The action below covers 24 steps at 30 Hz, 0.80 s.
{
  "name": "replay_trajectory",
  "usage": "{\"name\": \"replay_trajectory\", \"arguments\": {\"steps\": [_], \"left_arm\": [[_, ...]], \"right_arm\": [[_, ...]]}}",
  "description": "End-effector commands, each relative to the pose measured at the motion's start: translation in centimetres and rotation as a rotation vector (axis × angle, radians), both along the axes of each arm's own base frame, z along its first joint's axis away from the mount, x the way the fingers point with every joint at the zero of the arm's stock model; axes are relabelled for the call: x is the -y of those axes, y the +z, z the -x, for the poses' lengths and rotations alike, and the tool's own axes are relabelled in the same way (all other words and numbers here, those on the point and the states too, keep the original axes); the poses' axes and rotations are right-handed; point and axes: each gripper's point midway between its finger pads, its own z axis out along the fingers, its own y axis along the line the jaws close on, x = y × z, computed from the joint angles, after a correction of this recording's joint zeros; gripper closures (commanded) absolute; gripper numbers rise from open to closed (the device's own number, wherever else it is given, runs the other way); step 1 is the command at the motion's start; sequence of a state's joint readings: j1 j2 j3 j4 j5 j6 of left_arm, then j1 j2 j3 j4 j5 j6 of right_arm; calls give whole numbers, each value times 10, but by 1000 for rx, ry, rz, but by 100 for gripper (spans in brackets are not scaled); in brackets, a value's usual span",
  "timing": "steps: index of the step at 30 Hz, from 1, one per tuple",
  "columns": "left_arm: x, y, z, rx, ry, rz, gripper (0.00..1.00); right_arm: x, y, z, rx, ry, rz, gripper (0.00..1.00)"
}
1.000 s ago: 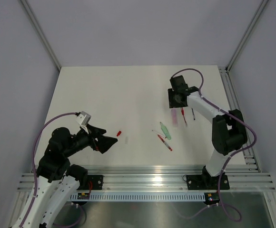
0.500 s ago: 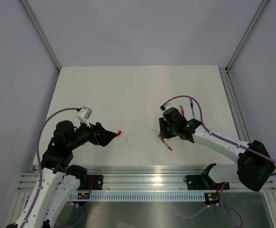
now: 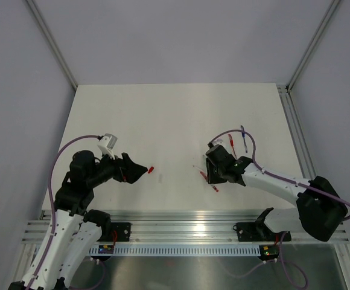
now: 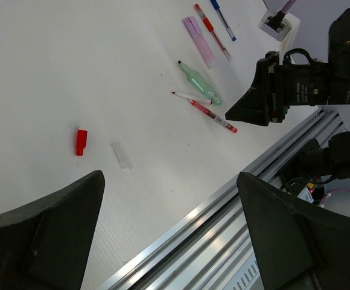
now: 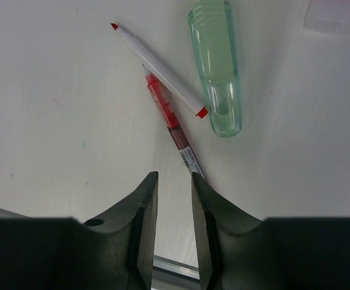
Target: Insert the pens into the pen caps
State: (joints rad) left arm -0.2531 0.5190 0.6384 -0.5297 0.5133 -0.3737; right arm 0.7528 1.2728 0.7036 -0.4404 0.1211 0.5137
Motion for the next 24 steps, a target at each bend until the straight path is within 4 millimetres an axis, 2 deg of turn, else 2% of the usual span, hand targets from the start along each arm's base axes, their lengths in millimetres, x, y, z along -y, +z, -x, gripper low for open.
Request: {"name": "replay_trajectory", "arguments": {"steps": [1, 7, 10, 14, 19, 22, 24], "left_arm": [[3, 7, -1, 42, -23, 19, 7], [3, 13, 2, 73, -28, 31, 7], [3, 17, 5, 88, -32, 37, 8], [5, 21, 9, 106, -46, 41, 8], [6, 22, 12, 118, -53, 36, 8], [7, 25, 15, 131, -61, 40, 8], [8, 24, 15, 127, -62, 38, 7]], "right_arm": [[-7, -4, -10, -11, -32, 17, 65], [-12, -8, -16, -21, -39, 38, 63], [-18, 1, -22, 3, -15, 43, 63], [-28, 17, -38, 41, 22, 63, 63], [-25, 9, -52, 0, 71, 212, 64], [-19, 6, -48, -25, 57, 240, 64], [-19, 1, -38, -60, 54, 216, 60]]}}
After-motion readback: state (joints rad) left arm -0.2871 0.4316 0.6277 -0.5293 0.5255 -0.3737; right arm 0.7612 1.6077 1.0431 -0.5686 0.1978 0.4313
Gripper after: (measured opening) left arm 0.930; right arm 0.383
